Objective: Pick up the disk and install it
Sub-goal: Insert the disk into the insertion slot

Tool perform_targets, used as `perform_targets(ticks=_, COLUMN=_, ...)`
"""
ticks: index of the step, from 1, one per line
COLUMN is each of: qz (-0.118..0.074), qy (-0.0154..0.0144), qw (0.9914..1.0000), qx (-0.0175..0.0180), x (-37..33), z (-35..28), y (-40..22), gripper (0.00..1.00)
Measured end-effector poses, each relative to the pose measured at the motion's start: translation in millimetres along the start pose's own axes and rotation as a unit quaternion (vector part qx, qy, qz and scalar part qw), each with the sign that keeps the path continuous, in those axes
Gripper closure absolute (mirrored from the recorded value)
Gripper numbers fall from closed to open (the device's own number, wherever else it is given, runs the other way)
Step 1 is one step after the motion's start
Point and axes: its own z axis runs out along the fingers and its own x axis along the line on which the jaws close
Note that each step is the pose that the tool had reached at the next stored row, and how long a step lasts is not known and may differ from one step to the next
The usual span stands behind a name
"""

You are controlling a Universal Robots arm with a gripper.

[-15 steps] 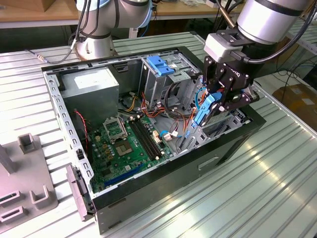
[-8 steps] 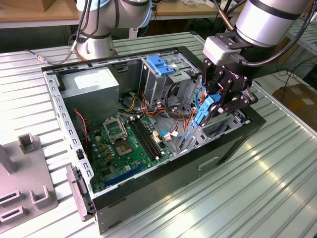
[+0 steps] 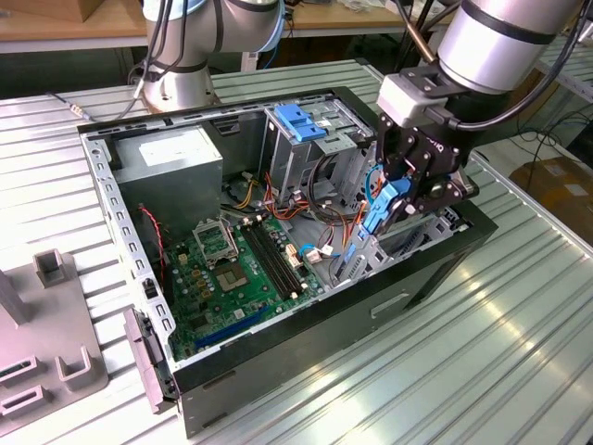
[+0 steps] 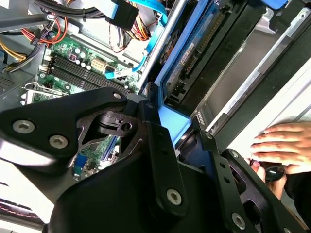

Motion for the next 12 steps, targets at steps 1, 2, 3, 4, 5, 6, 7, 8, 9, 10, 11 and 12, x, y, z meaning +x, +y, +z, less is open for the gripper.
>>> perform_targets(ticks=1, qz=0.0, qy=0.0, qw=1.0, qx=0.0, x=0.0, z=0.7, y=0.0, gripper=0.63)
perform_targets(ticks=2, qz=0.0, qy=0.0, qw=1.0, qx=0.0, x=0.0, z=1.6, y=0.0, gripper=0.63)
perform_targets(ticks=3, qz=0.0, qy=0.0, qw=1.0, qx=0.0, x=0.0, z=2.4, y=-0.1, gripper=0.63)
perform_targets(ticks=4, qz=0.0, qy=0.0, qw=1.0, qx=0.0, x=0.0, z=3.0, y=-0.1, gripper=0.63)
perform_targets(ticks=5, qz=0.0, qy=0.0, qw=1.0, qx=0.0, x=0.0, z=3.7, y=0.0, gripper=0.63)
perform_targets(ticks=6, qz=0.0, qy=0.0, qw=1.0, qx=0.0, x=0.0, z=4.2, y=-0.1, gripper=0.63)
perform_targets(ticks=7, qz=0.0, qy=0.0, qw=1.0, qx=0.0, x=0.1, z=5.3, y=-0.1, gripper=0.63)
perform_targets(ticks=8, qz=0.0, qy=0.0, qw=1.0, qx=0.0, x=0.1, z=6.6, y=-0.1, gripper=0.63)
perform_targets(ticks=9, qz=0.0, qy=0.0, qw=1.0, qx=0.0, x=0.1, z=7.6, y=-0.1, gripper=0.63)
perform_targets(ticks=10, qz=0.0, qy=0.0, qw=1.0, qx=0.0, x=0.1, z=8.2, y=-0.1, gripper=0.63)
perform_targets(ticks=11, qz=0.0, qy=0.0, qw=1.0, qx=0.0, x=0.1, z=8.8, y=-0.1, gripper=0.63)
perform_targets(ticks=12, qz=0.0, qy=0.0, qw=1.0, qx=0.0, x=0.1, z=9.5, y=-0.1, gripper=0.63)
